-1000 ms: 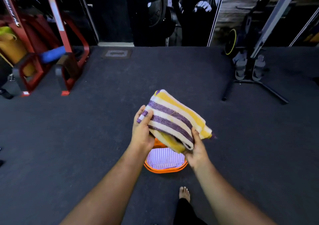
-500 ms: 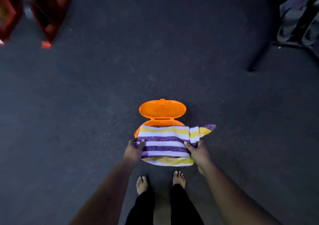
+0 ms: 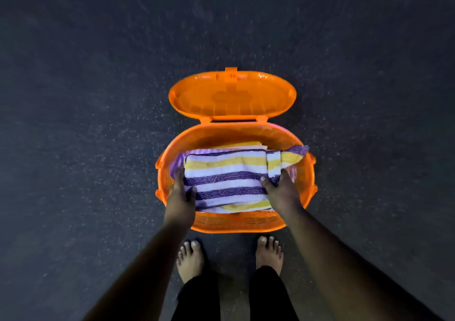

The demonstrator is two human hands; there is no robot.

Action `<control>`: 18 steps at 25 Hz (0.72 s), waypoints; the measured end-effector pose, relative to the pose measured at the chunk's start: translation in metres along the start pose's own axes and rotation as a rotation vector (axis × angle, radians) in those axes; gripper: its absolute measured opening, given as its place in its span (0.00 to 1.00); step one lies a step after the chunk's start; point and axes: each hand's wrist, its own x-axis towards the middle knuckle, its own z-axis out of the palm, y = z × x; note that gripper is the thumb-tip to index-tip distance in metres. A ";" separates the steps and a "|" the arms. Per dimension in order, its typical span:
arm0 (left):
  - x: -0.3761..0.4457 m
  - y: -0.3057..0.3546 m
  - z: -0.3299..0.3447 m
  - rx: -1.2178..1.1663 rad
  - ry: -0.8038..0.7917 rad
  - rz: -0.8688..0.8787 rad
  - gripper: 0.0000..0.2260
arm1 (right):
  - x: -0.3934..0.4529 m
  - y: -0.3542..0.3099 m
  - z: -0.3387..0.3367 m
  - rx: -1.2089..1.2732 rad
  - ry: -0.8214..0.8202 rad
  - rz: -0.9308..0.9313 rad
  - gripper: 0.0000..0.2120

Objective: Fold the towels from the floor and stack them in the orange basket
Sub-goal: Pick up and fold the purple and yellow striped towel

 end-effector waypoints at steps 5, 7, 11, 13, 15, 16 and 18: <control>0.014 -0.021 0.023 0.281 -0.023 -0.040 0.38 | -0.006 0.024 0.021 -0.333 0.227 0.028 0.37; 0.007 -0.013 0.025 0.518 0.062 0.226 0.37 | -0.017 0.014 0.018 -0.441 0.353 -0.185 0.41; 0.027 -0.020 0.043 0.843 -0.047 0.526 0.39 | 0.010 0.011 0.027 -0.509 0.052 -0.172 0.49; 0.048 -0.035 0.053 0.928 -0.073 0.511 0.43 | 0.032 0.022 0.041 -0.572 -0.026 -0.058 0.49; 0.068 -0.047 0.060 0.950 -0.106 0.515 0.45 | 0.048 0.028 0.052 -0.619 -0.040 -0.038 0.49; 0.075 -0.053 0.062 0.959 -0.125 0.515 0.45 | 0.052 0.032 0.056 -0.641 -0.037 -0.048 0.49; 0.081 -0.055 0.064 0.963 -0.132 0.504 0.45 | 0.052 0.035 0.058 -0.668 0.030 -0.091 0.48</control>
